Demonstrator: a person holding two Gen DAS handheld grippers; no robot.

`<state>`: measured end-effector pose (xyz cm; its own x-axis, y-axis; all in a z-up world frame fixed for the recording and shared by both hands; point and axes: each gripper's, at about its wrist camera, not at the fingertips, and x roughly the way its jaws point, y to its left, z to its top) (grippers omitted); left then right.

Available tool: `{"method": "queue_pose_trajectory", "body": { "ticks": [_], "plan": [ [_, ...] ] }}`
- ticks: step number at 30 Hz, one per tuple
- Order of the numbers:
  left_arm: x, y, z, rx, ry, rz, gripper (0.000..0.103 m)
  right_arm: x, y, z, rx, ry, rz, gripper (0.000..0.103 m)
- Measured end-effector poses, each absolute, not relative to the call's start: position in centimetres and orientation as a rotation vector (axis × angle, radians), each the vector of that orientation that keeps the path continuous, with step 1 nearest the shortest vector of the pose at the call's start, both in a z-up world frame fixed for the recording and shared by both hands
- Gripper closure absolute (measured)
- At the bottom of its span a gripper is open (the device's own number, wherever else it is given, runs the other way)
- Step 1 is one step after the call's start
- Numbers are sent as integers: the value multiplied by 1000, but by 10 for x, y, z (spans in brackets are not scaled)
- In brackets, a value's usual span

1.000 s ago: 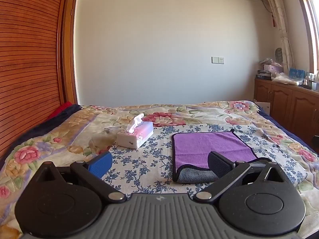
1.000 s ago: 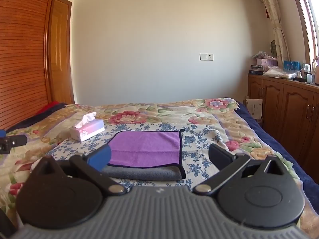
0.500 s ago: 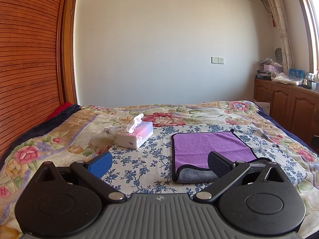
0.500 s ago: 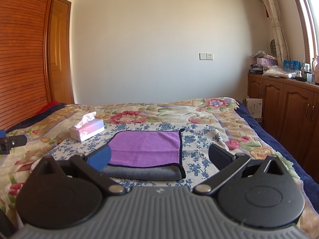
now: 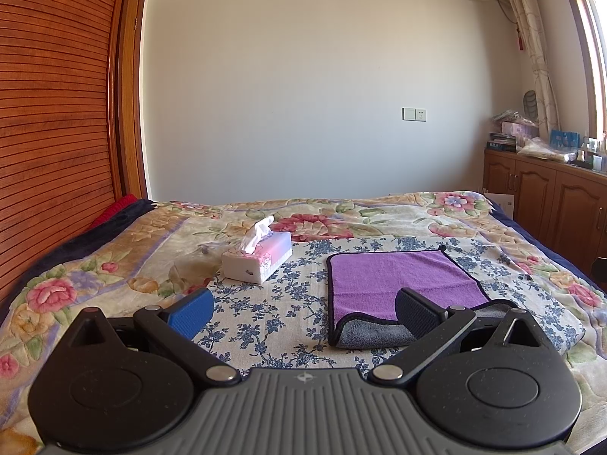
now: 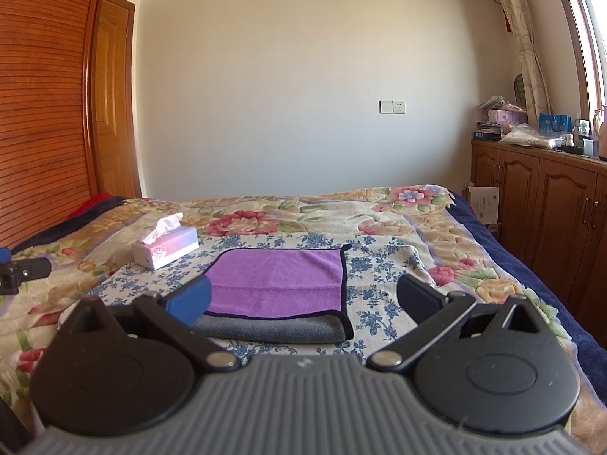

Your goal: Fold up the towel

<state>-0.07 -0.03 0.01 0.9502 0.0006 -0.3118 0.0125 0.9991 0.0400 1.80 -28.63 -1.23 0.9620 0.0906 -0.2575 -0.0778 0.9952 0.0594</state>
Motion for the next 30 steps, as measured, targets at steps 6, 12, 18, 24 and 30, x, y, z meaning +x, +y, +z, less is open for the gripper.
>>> {"method": "queue_pose_trajectory", "body": {
  "ticks": [6,12,18,24,30],
  "plan": [
    [-1,0,0,42,317,-6,0,18,-286,-12,49,263,85,0],
    [0,0,0,43,317,-6,0,18,-284,-13,49,264,85,0],
    [-1,0,0,43,317,-6,0,19,-280,-18,49,265,85,0],
    [-1,0,0,43,317,-6,0,19,-282,-16,50,265,85,0],
    [-1,0,0,45,318,-6,0,19,-282,-14,50,268,86,0]
  ]
}}
